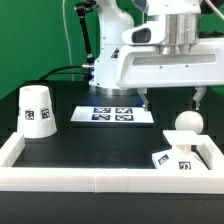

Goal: Assemble lamp

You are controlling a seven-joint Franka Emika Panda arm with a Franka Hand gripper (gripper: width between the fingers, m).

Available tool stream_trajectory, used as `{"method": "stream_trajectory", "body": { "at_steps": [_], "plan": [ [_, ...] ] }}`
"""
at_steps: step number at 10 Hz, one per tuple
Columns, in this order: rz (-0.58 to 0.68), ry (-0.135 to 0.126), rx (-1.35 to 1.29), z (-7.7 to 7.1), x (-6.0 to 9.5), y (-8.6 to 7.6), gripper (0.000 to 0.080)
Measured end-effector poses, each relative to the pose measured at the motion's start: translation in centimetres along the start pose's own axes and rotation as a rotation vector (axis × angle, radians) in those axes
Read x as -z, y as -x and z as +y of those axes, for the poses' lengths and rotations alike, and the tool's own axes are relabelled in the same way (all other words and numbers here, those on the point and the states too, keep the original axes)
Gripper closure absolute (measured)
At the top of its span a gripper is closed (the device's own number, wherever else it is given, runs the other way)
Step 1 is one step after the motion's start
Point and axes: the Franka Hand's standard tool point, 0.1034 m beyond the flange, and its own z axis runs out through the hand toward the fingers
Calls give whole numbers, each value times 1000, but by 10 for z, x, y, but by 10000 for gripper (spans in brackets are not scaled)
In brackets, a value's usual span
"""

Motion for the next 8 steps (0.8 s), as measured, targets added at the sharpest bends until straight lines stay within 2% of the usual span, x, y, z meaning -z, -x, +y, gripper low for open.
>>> {"method": "stream_trajectory", "body": {
  "at_steps": [1, 3, 4, 6, 8],
  "plan": [
    [-11, 2, -18, -4, -1, 14, 100],
    [-23, 3, -57, -18, -6, 28, 101],
    [-19, 2, -65, -22, -8, 31, 100],
    [-18, -2, -81, -20, -7, 30, 100],
    [-21, -11, -202, -23, -7, 31, 101]
  ]
}}
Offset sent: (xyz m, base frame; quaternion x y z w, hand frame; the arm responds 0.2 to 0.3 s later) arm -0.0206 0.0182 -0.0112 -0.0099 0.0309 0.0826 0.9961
